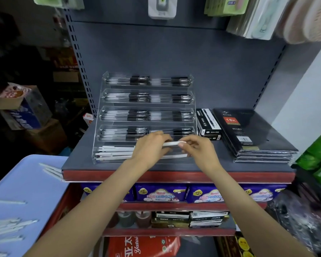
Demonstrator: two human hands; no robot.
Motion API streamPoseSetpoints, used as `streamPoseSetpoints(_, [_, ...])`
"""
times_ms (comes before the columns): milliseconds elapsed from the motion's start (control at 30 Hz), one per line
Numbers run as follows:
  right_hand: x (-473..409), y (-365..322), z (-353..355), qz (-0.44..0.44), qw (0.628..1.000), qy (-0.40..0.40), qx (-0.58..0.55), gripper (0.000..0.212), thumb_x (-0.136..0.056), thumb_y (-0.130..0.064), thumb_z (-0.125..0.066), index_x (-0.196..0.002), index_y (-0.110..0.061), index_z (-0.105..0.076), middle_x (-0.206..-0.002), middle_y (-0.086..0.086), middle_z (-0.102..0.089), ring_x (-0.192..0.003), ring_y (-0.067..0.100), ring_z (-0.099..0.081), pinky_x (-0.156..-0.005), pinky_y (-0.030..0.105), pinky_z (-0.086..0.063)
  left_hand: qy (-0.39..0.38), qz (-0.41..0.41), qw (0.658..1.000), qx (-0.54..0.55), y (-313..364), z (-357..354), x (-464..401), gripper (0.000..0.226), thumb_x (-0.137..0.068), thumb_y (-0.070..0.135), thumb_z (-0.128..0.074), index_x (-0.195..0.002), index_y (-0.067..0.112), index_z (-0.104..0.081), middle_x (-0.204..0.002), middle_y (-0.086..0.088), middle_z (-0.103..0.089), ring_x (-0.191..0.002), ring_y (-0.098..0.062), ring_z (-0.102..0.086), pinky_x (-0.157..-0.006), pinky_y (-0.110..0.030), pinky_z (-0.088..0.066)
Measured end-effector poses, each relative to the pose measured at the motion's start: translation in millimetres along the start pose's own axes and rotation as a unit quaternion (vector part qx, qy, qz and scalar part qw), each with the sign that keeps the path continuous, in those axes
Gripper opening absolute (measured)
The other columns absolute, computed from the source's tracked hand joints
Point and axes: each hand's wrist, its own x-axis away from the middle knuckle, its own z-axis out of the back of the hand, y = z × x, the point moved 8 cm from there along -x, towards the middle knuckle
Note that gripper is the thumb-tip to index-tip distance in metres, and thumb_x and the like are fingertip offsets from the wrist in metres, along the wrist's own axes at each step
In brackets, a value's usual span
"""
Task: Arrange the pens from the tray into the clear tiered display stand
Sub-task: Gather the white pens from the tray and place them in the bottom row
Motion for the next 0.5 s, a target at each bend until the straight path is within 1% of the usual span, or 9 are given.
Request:
streamPoseSetpoints(67, [-2,7,9,-0.017,0.999,0.025,-0.013,0.007,-0.085,-0.011,-0.067,-0.089,-0.014,-0.070,-0.070,-0.008,-0.065,-0.056,-0.005,-0.061,-0.059,0.010,-0.047,-0.010,0.000,0.992,0.122,-8,0,3,0.029,-0.088,0.031,-0.062,-0.115,0.022,-0.058,-0.111,0.005,-0.060,-0.105,-0.014,-0.056,-0.088,-0.029,-0.045])
streamPoseSetpoints(100, [-1,11,14,-0.024,0.999,0.035,-0.010,0.007,-0.084,-0.011,-0.068,-0.090,-0.015,-0.070,-0.071,-0.009,-0.064,-0.057,-0.006,-0.060,-0.060,0.011,-0.047,-0.012,0.000,0.986,0.165,-13,1,5,0.025,-0.088,0.027,-0.062,-0.112,0.019,-0.059,-0.110,0.003,-0.061,-0.105,-0.014,-0.056,-0.090,-0.026,-0.043])
streamPoseSetpoints(133, [-1,12,18,-0.024,0.999,0.039,0.005,0.006,-0.084,-0.013,-0.068,-0.088,-0.017,-0.070,-0.072,-0.010,-0.064,-0.058,-0.006,-0.060,-0.061,0.010,-0.046,-0.013,0.000,0.983,0.181,-18,1,7,0.020,-0.089,0.022,-0.061,-0.108,0.016,-0.061,-0.109,0.002,-0.062,-0.106,-0.014,-0.057,-0.091,-0.025,-0.042])
streamPoseSetpoints(200, [1,14,21,-0.015,0.997,0.043,0.055,0.007,-0.083,-0.015,-0.070,-0.086,-0.021,-0.069,-0.082,-0.010,-0.063,-0.066,-0.004,-0.057,-0.065,0.004,-0.043,-0.013,0.003,0.985,0.171,-26,-1,9,0.012,-0.089,0.019,-0.061,-0.099,0.013,-0.065,-0.105,0.000,-0.064,-0.103,-0.016,-0.058,-0.093,-0.028,-0.044])
streamPoseSetpoints(233, [1,14,23,-0.012,0.996,0.051,0.076,0.009,-0.082,-0.015,-0.070,-0.090,-0.021,-0.068,-0.089,-0.006,-0.060,-0.071,-0.002,-0.056,-0.067,0.001,-0.041,-0.015,0.008,0.987,0.160,-29,-4,9,0.011,-0.089,0.018,-0.061,-0.097,0.013,-0.067,-0.103,0.000,-0.066,-0.100,-0.016,-0.059,-0.093,-0.032,-0.046])
streamPoseSetpoints(267, [1,16,25,-0.014,0.994,0.064,0.090,0.016,-0.082,-0.016,-0.071,-0.097,-0.019,-0.068,-0.095,-0.003,-0.058,-0.075,0.001,-0.054,-0.068,0.002,-0.040,-0.018,0.014,0.989,0.146,-29,-6,8,0.012,-0.088,0.019,-0.062,-0.097,0.013,-0.068,-0.103,-0.001,-0.067,-0.098,-0.016,-0.060,-0.092,-0.034,-0.047])
streamPoseSetpoints(367, [0,26,31,-0.048,0.989,0.094,0.103,0.035,-0.083,-0.015,-0.069,-0.117,-0.018,-0.059,-0.108,0.003,-0.051,-0.089,0.012,-0.053,-0.078,0.018,-0.038,-0.051,0.037,0.996,0.070,-27,-16,3,0.016,-0.088,0.022,-0.063,-0.102,0.017,-0.069,-0.103,-0.004,-0.069,-0.099,-0.021,-0.063,-0.088,-0.037,-0.050])
streamPoseSetpoints(433, [-1,34,32,-0.077,0.990,0.090,0.080,0.044,-0.084,-0.011,-0.068,-0.124,-0.015,-0.050,-0.109,0.004,-0.051,-0.092,0.014,-0.055,-0.079,0.022,-0.038,-0.079,0.042,0.996,0.013,-22,-21,-1,0.019,-0.090,0.023,-0.060,-0.106,0.019,-0.069,-0.103,-0.007,-0.068,-0.098,-0.026,-0.062,-0.083,-0.036,-0.051])
streamPoseSetpoints(500, [0,39,32,-0.099,0.990,0.081,0.053,0.045,-0.086,-0.008,-0.066,-0.126,-0.012,-0.046,-0.102,0.003,-0.055,-0.092,0.016,-0.058,-0.078,0.023,-0.041,-0.093,0.038,0.995,-0.029,-16,-23,-6,0.020,-0.091,0.024,-0.059,-0.107,0.019,-0.068,-0.105,-0.009,-0.068,-0.098,-0.029,-0.062,-0.080,-0.035,-0.049])
